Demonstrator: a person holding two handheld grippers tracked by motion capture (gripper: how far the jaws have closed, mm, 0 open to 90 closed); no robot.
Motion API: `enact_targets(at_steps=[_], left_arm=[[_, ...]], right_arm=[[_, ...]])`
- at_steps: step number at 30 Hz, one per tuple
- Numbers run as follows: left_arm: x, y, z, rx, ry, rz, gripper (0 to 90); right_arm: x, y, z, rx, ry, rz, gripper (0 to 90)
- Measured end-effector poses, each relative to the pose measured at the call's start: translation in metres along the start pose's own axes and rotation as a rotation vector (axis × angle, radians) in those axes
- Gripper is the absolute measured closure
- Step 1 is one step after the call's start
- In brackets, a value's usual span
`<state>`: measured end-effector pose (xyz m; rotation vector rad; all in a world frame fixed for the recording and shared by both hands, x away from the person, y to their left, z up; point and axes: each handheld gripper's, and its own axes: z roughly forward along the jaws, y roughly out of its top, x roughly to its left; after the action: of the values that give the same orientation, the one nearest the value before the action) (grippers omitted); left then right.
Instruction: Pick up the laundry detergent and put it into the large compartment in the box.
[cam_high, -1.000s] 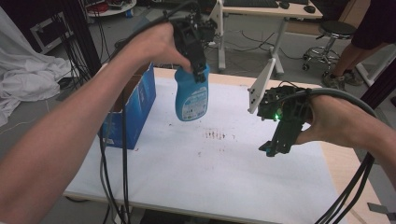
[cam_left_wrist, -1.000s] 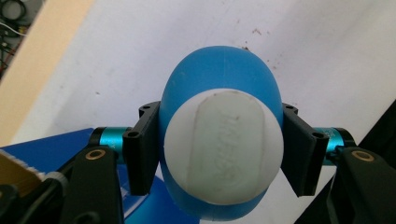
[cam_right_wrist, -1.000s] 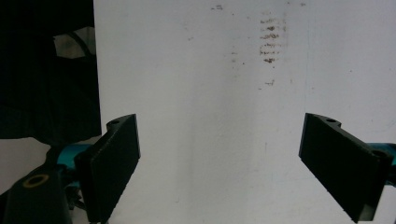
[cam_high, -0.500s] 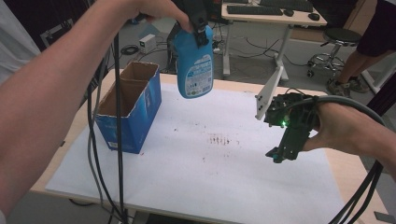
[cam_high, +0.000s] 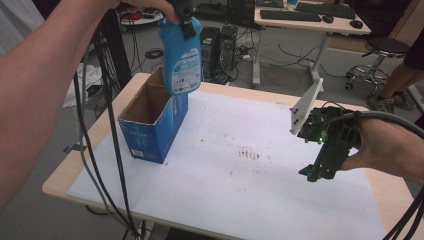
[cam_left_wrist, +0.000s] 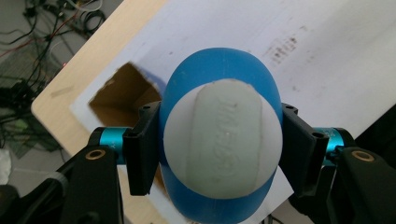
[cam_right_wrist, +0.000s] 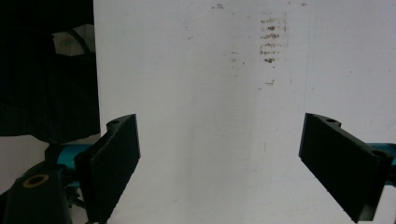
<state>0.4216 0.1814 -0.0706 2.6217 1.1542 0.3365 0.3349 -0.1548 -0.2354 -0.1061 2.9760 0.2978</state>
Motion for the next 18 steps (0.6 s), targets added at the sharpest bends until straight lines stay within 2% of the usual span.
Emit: enact_targets(at_steps=[6,10,14,18], left_arm=[[0.025,-0.027,-0.003,0.024,0.021,-0.060,38.2],[0.033,-0.038,0.003,0.043,0.050,-0.072,38.2],[0.040,-0.049,0.010,0.067,0.048,-0.081,38.2],[0.043,-0.055,0.017,0.068,0.038,-0.089,38.2]], right_arm=[[-0.001,0.001,0.001,0.004,0.003,0.005,11.6],[-0.002,0.003,0.001,-0.002,0.003,0.001,11.6],[-0.001,0.003,0.001,0.004,0.003,0.001,11.7],[-0.001,0.002,0.001,0.004,0.000,0.003,11.7]])
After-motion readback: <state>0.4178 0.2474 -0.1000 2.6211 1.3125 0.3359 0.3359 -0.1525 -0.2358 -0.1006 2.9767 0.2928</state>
